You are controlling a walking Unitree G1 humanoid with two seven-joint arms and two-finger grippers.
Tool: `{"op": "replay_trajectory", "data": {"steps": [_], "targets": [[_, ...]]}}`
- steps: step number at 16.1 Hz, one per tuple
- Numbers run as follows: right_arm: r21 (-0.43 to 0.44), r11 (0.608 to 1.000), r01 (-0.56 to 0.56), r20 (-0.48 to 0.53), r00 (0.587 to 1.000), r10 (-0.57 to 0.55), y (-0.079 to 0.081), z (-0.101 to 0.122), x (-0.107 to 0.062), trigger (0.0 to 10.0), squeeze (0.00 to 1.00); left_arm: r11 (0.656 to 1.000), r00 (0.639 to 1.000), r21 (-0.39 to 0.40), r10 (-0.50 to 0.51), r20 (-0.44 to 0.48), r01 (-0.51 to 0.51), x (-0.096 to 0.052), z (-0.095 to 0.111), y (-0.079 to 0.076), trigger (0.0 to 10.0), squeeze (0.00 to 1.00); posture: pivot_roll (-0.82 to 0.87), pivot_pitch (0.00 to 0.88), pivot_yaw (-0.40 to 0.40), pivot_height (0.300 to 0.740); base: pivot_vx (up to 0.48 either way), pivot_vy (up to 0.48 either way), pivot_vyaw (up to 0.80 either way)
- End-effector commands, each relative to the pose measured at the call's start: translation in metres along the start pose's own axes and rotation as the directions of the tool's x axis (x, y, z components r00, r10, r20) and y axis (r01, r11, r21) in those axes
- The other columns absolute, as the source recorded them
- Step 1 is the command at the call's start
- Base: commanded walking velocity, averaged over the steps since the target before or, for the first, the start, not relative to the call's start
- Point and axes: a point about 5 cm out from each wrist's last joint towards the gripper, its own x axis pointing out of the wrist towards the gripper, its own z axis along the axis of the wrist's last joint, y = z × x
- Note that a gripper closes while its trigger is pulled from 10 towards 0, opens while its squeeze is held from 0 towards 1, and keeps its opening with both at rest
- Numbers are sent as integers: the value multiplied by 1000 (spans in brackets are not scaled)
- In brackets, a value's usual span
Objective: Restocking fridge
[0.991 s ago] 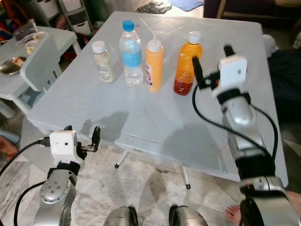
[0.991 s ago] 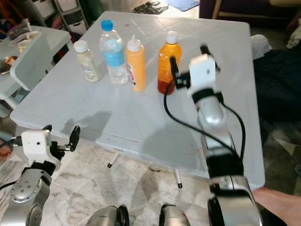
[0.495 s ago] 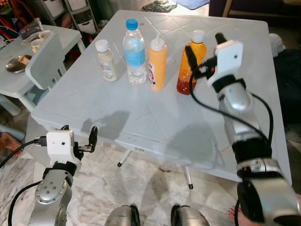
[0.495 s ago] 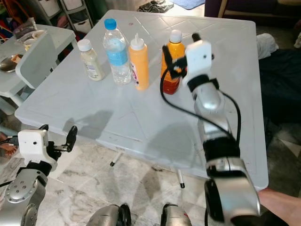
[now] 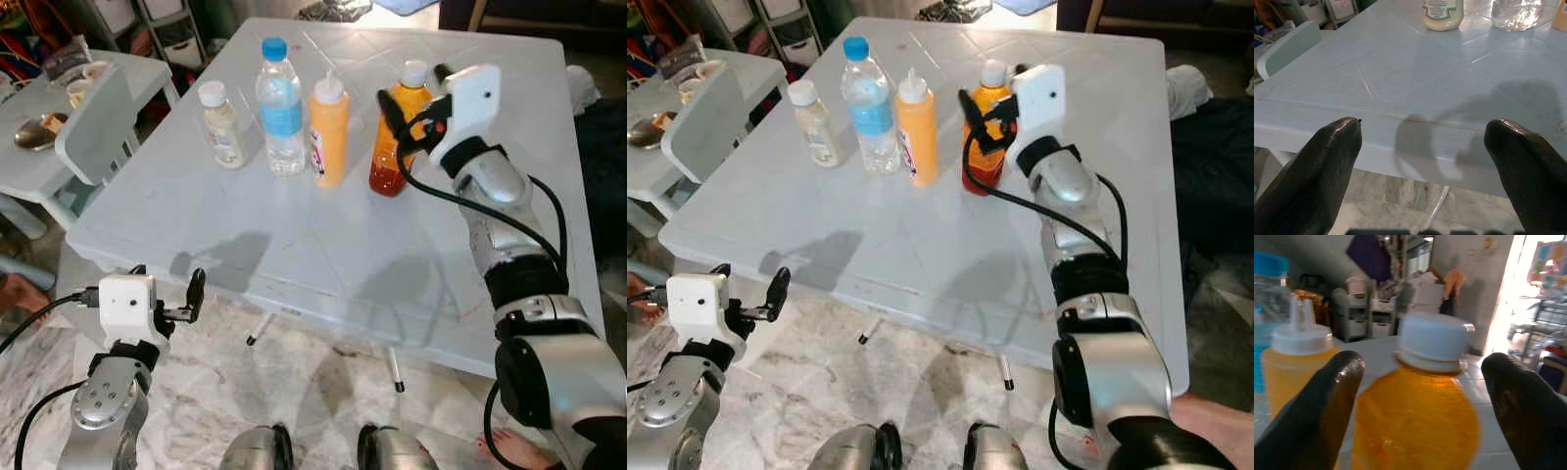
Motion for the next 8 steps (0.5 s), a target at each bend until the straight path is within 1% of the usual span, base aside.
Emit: {"op": "replay_trajectory", "data": {"steps": [1, 2, 4, 5, 6, 8], "targets": [[3, 999, -44, 7, 999, 44, 5, 6, 7, 2627, 0, 1000, 1000, 18, 7, -4, -7, -2, 2, 2, 10000, 0, 64, 165, 91, 740, 0, 0, 0], [-8, 998, -61, -3, 998, 61, 7, 6, 9, 902, 0, 1000, 1000, 18, 6, -4, -6, -2, 2, 2, 10000, 0, 65, 165, 92, 740, 0, 0, 0], [-45, 996, -75, -27, 997, 74, 7, 4, 10, 902, 0, 1000, 1000, 18, 2, -6, -2, -2, 2, 0, 10000, 0, 63, 165, 93, 740, 0, 0, 0], [-59, 994, -92, -32, 995, 90, 6, 4, 11, 353, 0, 1000, 1000, 19, -4, -8, 4, -1, 1, -1, 10000, 0, 62, 164, 94, 740, 0, 0, 0], [-70, 993, -99, -36, 995, 97, 6, 5, 12, 196, 0, 1000, 1000, 20, -8, -8, 8, -1, 1, -2, 10000, 0, 60, 163, 95, 740, 0, 0, 0], [-111, 988, -108, -48, 993, 103, 1, 9, 15, 471, 0, 1000, 1000, 20, -13, -9, 13, 0, 1, -3, 10000, 0, 58, 162, 92, 740, 0, 0, 0]]}}
